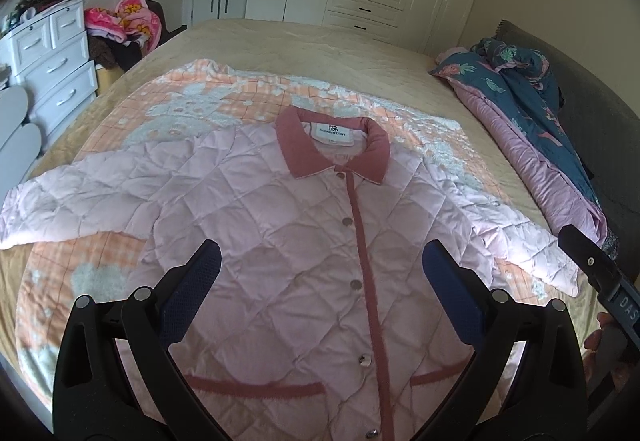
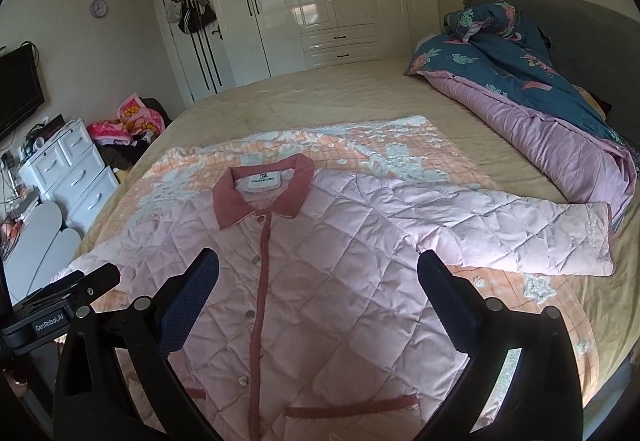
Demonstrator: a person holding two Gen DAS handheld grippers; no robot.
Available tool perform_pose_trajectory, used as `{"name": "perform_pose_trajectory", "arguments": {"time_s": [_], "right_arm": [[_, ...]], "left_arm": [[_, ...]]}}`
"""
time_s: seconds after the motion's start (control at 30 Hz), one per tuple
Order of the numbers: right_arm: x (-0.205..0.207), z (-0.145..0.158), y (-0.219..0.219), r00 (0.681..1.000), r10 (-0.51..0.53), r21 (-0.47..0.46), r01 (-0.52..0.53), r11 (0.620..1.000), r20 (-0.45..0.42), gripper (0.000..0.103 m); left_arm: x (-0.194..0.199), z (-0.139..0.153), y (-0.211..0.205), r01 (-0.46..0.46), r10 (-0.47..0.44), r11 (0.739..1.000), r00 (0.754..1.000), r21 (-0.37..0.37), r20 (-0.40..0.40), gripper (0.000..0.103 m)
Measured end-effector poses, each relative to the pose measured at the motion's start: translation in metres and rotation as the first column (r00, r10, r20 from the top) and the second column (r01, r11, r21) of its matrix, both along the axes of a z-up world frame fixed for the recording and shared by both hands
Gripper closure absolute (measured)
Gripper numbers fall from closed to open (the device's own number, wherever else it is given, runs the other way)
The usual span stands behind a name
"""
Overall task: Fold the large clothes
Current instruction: 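Move the right tool to the jacket sleeve and grasp its cuff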
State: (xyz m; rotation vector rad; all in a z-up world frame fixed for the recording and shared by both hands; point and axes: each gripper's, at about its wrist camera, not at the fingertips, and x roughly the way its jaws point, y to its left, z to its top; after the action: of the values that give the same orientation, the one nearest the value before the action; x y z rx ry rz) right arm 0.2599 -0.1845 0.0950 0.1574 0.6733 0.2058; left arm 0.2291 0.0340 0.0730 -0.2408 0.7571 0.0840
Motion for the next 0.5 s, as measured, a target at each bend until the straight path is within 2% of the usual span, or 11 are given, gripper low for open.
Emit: {"name": "perform_pose_trajectory", "arguments": {"time_s": [0.37,0.5], "right_arm": [[0.062,-0.001,-0.033,0.994,-0.110,0.075,0.111,0.991,-0.009,0.004],[0.083,-0.007,-0.055,0.984,-0.176,0.093,0.177,0.980,-0.017,0.004]], "left_arm": [[0.052,0.000,-0.019,0.022,-0.022,1.000,1.000,-0.015,0.003,0.008],[0.071,-0.003,-0.035,0.047,-0.047,0.999,0.999,0.004,0.003,0.008]]}}
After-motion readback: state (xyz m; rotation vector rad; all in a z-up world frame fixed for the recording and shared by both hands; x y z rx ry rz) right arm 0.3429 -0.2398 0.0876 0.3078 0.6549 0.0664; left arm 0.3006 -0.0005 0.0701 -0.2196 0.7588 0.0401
